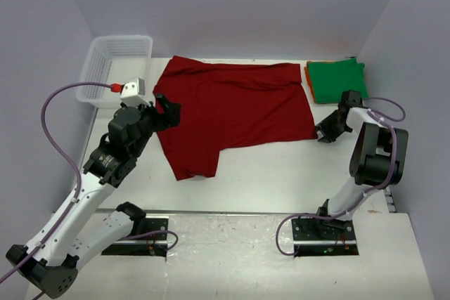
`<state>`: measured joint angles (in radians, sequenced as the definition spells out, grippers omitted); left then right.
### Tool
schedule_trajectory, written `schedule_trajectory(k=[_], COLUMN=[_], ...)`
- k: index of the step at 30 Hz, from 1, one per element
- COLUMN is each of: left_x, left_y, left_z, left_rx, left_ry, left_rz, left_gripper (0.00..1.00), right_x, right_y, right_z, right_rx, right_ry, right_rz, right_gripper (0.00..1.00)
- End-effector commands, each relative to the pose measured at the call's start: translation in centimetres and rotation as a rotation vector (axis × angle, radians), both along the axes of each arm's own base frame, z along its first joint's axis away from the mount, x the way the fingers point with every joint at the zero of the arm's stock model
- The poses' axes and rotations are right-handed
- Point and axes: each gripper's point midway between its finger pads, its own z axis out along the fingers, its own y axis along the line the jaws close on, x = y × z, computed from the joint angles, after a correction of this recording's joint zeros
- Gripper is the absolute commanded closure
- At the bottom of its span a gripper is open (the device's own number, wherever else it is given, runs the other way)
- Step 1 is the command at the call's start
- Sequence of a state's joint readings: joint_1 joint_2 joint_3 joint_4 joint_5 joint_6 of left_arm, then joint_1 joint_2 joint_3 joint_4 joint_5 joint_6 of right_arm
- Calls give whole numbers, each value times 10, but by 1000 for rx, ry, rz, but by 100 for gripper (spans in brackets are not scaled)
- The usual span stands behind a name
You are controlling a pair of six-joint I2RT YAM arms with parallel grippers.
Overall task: Fold and stack the t-shirts
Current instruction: Flatten out the tshirt
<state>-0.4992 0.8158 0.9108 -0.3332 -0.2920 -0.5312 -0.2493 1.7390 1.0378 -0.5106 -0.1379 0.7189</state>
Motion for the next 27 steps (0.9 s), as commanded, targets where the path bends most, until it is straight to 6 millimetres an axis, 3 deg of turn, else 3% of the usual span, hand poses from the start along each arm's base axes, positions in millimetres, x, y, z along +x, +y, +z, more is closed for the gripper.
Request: schedule_trajectory(k=[1, 12, 16, 18, 23, 27], left_x=[-2, -8, -8, -7, 2, 12], left_y=[4, 14, 15, 13, 7, -5], left_z=[22, 30, 29, 27, 7, -41], left_rx=[-15, -9, -7, -7, 18, 49], left_ry=[-60, -83, -82, -79, -36, 91], left_rz=[9, 37, 42, 36, 29, 12], left_gripper=[16, 15, 14, 14, 14, 13], right_x=[8, 14, 14, 13, 8, 12], right_y=[-4, 14, 16, 17, 14, 11], right_z=[5, 7, 6, 6, 5, 24], right_rx=[-41, -55, -68, -71, -118, -159], right_ry=[16, 45, 54, 51, 2, -97], right_rz=[8, 52, 60, 70, 57, 82], right_gripper=[62, 76, 98, 100, 100, 100])
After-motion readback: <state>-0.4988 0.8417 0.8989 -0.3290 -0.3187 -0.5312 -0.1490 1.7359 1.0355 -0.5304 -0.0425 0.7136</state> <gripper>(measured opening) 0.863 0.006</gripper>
